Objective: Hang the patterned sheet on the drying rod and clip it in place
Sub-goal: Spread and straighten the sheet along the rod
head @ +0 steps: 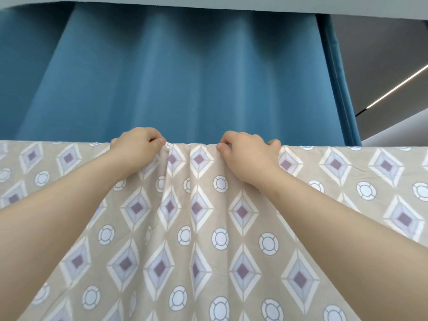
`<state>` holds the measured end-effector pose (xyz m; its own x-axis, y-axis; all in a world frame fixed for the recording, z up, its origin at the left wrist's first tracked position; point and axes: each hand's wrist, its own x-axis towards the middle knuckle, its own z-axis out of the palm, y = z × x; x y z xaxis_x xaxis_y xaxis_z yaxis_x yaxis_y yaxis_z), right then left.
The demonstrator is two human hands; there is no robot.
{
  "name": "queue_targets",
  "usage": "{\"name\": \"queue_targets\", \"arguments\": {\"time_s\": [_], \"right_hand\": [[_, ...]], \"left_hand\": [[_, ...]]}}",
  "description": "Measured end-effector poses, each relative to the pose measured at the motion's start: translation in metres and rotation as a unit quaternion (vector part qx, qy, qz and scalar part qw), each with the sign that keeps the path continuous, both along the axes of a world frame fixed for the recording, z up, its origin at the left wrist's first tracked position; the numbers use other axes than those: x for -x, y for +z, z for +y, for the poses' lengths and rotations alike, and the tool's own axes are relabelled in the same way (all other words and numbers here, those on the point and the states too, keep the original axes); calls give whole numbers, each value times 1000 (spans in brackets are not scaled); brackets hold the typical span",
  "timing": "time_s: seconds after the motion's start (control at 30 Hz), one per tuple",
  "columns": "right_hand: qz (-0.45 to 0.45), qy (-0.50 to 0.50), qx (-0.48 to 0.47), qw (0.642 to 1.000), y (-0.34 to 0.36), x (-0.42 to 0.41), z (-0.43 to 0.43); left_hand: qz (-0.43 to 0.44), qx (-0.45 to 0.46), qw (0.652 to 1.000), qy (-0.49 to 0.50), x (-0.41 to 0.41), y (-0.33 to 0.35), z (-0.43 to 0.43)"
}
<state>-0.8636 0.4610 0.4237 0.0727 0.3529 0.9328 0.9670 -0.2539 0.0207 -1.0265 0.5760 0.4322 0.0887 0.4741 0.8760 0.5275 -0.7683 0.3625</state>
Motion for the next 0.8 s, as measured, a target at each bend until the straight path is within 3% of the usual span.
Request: {"name": "queue_targets", "arguments": {"time_s": [0.13, 0.27, 0.5, 0.7, 0.73, 0.8], "right_hand": [[19, 28, -33, 999, 11, 0, -3], [-9, 17, -36, 999, 9, -5, -4], [5, 15, 30, 999, 6, -9, -7], [20, 36, -4, 999, 8, -16, -16], [17, 22, 1, 1000, 9, -18, -16], [11, 9, 21, 1000, 8, -19, -14]], "left_hand": [[-48, -71, 994, 62, 3, 0, -3], [-142, -36, 987, 65, 15, -7, 4], [42, -17, 994, 95, -4, -5, -4], [33, 24, 967, 252, 1, -3, -4], [38, 12, 964, 261, -6, -2, -10], [72, -35, 979, 189, -24, -1, -22]]}}
